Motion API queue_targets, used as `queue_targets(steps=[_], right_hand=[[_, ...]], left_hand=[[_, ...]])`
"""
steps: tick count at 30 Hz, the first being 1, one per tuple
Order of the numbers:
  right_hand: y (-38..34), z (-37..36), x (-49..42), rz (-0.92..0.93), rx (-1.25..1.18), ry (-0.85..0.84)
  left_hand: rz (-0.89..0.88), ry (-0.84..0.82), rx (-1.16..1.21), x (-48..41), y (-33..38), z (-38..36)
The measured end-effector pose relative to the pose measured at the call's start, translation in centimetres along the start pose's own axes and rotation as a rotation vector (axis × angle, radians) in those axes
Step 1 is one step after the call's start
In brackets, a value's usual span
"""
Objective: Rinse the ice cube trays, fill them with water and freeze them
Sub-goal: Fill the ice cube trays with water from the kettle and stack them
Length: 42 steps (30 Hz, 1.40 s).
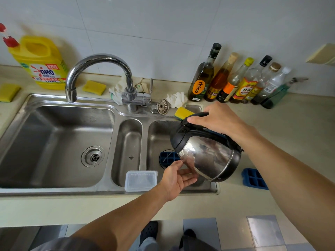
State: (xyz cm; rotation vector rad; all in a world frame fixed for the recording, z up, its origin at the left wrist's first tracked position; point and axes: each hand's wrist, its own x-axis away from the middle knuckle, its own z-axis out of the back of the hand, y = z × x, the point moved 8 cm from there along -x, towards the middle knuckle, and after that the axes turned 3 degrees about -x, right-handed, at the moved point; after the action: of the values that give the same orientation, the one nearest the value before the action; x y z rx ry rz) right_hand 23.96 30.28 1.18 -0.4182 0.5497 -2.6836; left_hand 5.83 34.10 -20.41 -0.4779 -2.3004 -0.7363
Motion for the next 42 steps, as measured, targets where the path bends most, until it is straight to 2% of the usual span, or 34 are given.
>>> queue_targets(steps=[28, 42], right_hand=[[1.0, 1.0, 0.0, -0.012, 0.042, -0.036], [3.5, 2.5, 0.5, -0.036, 0.051, 0.003]], left_hand=[[0.093, -0.088, 0.004, -0.6, -1.0, -1.8], [0.136, -0.128, -0.043, -1.2, -2.3, -4.0]])
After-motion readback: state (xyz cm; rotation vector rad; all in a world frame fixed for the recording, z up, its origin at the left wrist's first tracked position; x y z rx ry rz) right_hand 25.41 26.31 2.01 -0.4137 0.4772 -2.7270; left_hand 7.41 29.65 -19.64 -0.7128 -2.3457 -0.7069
